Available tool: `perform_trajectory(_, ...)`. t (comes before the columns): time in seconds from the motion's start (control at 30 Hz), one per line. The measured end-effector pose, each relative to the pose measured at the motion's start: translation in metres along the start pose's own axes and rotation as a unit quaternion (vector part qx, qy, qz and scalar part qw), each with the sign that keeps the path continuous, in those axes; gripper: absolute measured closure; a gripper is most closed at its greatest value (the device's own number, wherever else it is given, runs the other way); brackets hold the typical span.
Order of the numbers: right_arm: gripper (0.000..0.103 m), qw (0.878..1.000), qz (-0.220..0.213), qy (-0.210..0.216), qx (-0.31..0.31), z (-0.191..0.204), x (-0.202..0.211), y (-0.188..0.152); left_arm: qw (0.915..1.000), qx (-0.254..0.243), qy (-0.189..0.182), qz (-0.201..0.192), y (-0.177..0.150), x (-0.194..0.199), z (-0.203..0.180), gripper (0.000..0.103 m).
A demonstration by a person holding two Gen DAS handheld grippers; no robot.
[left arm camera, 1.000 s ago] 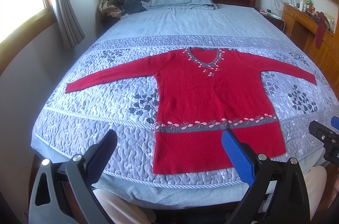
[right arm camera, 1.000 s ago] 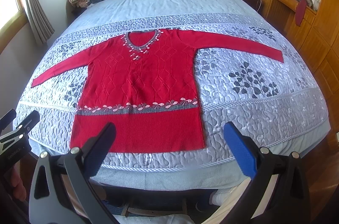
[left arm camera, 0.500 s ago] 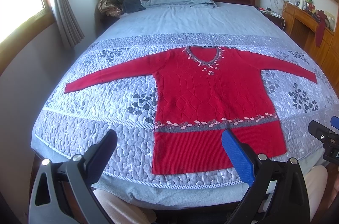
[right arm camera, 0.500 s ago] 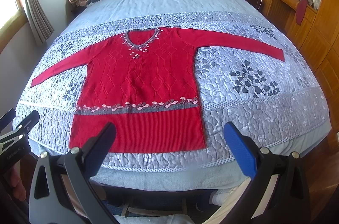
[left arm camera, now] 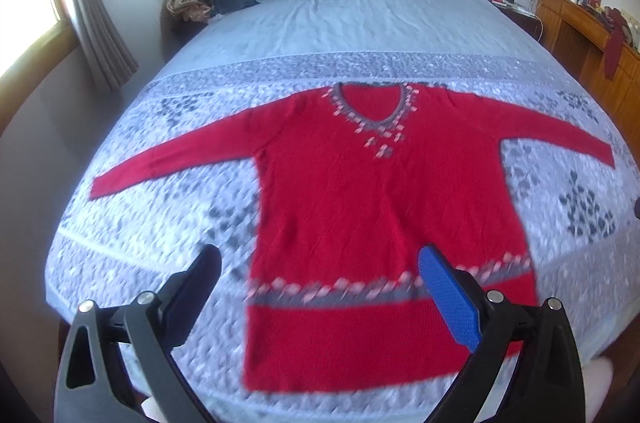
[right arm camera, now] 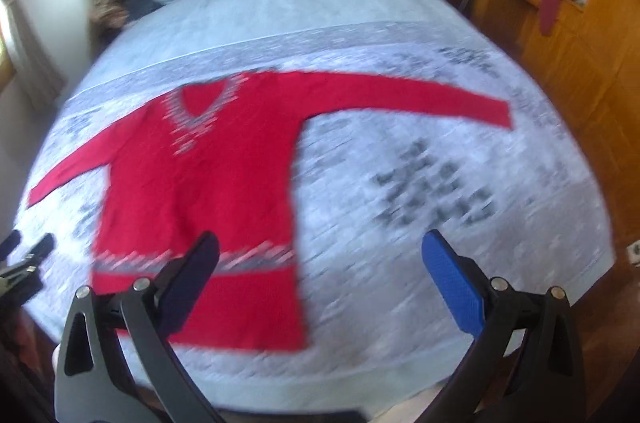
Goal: Fold small clothes
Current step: 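Reach down and grasp the red sweater's sleeve cuff with the right gripper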
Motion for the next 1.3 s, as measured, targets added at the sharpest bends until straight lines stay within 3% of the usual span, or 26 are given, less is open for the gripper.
perform_trajectory(0.27, 0.003, 0.996, 0.05, -0.006, -0.071, -0.142, -0.1, 0.11, 0.9995, -0.017, -0.026, -0.002, 0.104, -0.072, -0.111, 0.004)
perform_trajectory(0.43, 0.003, 0.988, 0.101, -0.02, -0.115, -0.226, -0.173, 0.148, 0.9989, -0.025, -0.039, 0.007, 0.145, -0.121, -0.171, 0.004)
perform_trajectory(0.63, 0.003, 0.976, 0.144, -0.019, -0.163, -0.301, -0.244, 0.159, 0.9983, -0.037, -0.036, 0.024, 0.156, -0.169, -0.208, 0.004)
perform_trajectory(0.87, 0.006, 0.965, 0.159, 0.02, -0.209, -0.338, -0.284, 0.152, 0.9984, -0.043, -0.018, 0.031, 0.147, -0.201, -0.205, 0.004)
perform_trajectory(1.03, 0.044, 0.967, 0.136, 0.011, -0.214, -0.345, -0.285, 0.153, 0.9988, -0.033, -0.007, 0.036, 0.141, -0.211, -0.182, 0.004)
perform_trajectory(1.07, 0.066, 0.97, 0.129, 0.016, -0.207, -0.344, -0.282, 0.154, 0.9988, -0.031, -0.006, 0.037, 0.139, -0.211, -0.176, 0.004)
perform_trajectory(1.1, 0.078, 0.97, 0.126, 0.028, -0.206, -0.345, -0.281, 0.155, 0.9989, -0.028, -0.005, 0.039, 0.137, -0.211, -0.169, 0.004)
perform_trajectory(1.13, 0.095, 0.969, 0.122, 0.047, -0.209, -0.344, -0.28, 0.155, 0.9989, -0.026, -0.004, 0.04, 0.135, -0.211, -0.163, 0.004)
perform_trajectory(1.17, 0.095, 0.968, 0.115, 0.061, -0.214, -0.342, -0.277, 0.156, 0.9989, -0.026, -0.001, 0.04, 0.132, -0.21, -0.156, 0.004)
perform_trajectory(1.3, 0.096, 0.979, 0.083, 0.05, -0.182, -0.316, -0.255, 0.167, 0.9988, -0.024, 0.014, 0.04, 0.117, -0.205, -0.123, 0.004)
Point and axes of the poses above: each gripper's, at about its wrist camera, not at the fingertips, and x roughly against the way its jaws point, z to its left, y to its top, the point moved 2 cm from there along -x, roughly the way its jaws point, and after that the axes turned 5 degrees about z, right-handed, at the moved point
